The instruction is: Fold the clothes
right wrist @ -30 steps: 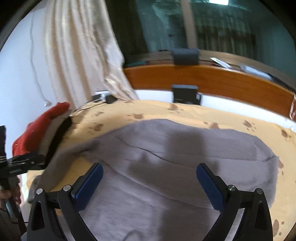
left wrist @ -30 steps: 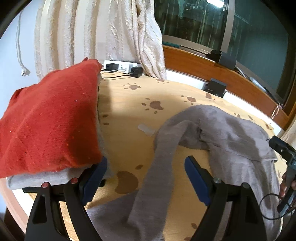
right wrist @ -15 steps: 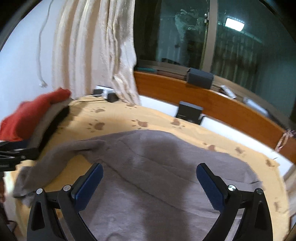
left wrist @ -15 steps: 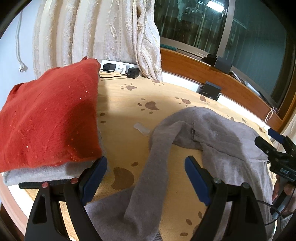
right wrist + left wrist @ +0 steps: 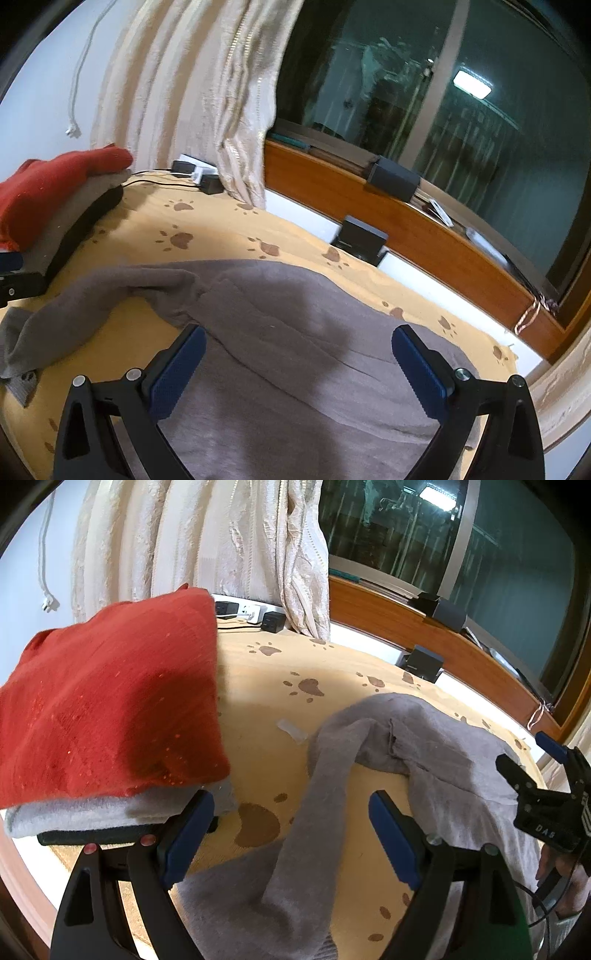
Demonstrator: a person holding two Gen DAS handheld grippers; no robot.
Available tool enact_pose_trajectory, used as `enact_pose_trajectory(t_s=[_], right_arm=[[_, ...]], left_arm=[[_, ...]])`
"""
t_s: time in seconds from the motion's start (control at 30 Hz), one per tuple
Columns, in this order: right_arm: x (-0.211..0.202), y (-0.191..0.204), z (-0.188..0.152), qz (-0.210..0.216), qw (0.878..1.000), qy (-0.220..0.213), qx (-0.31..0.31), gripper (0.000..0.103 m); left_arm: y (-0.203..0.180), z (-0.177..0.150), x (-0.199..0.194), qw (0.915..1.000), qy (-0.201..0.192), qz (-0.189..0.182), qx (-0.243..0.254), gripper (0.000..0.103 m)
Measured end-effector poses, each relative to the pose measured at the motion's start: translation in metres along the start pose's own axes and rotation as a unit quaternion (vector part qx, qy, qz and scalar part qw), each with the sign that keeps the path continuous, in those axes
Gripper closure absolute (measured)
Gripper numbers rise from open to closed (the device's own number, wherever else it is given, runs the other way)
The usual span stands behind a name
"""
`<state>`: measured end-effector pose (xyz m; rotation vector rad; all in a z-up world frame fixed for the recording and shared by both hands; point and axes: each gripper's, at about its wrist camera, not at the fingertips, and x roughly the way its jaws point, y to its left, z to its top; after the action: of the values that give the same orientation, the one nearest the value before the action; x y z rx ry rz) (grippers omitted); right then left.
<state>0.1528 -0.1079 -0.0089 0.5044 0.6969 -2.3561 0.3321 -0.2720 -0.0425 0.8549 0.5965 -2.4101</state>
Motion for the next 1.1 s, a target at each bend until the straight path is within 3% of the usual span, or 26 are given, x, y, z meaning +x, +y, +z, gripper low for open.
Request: enact_pose_trajectory(t_s=[0.47, 0.57, 0.63, 0.7, 0.8, 0.97, 1.1], right_arm=[[0.003, 0.088, 0.005, 0.048, 0.993, -0.02, -0.11, 0.001], [0.004, 0.095, 0.004, 0.086, 0.991, -0.018, -0.105, 0.001], [0.003, 0.094, 0.002, 0.143, 0.986, -0.018, -0.086, 0.001], [0.001, 0.09, -0.001, 0.207, 0.976, -0.014, -0.063, 0.001], [-0.003, 0.083, -0.007, 0.31, 0.95, -0.007, -0.032, 0.001], [-0.02, 0.096, -0.013, 0.394, 0.918, -0.007, -0.054, 0.006], [-0.049, 0.134, -0.023, 0.412, 0.897, -0.028, -0.155, 0.039]], left_arm=[[0.023, -0.006, -0.003, 0.9998, 0.007, 0.007, -0.015, 0.015], [0.03, -0.005, -0.003, 0.9997, 0.011, 0.0, -0.021, 0.015], [0.035, -0.005, -0.005, 0.9995, 0.013, -0.01, -0.028, 0.015], [0.043, -0.003, -0.01, 0.9992, 0.006, -0.013, -0.038, 0.015], [0.055, -0.001, -0.018, 0.9988, -0.008, -0.001, -0.048, 0.015], [0.067, -0.001, -0.019, 0.9981, -0.01, 0.008, -0.061, 0.015], [0.07, -0.001, -0.019, 0.998, -0.009, 0.005, -0.063, 0.015]])
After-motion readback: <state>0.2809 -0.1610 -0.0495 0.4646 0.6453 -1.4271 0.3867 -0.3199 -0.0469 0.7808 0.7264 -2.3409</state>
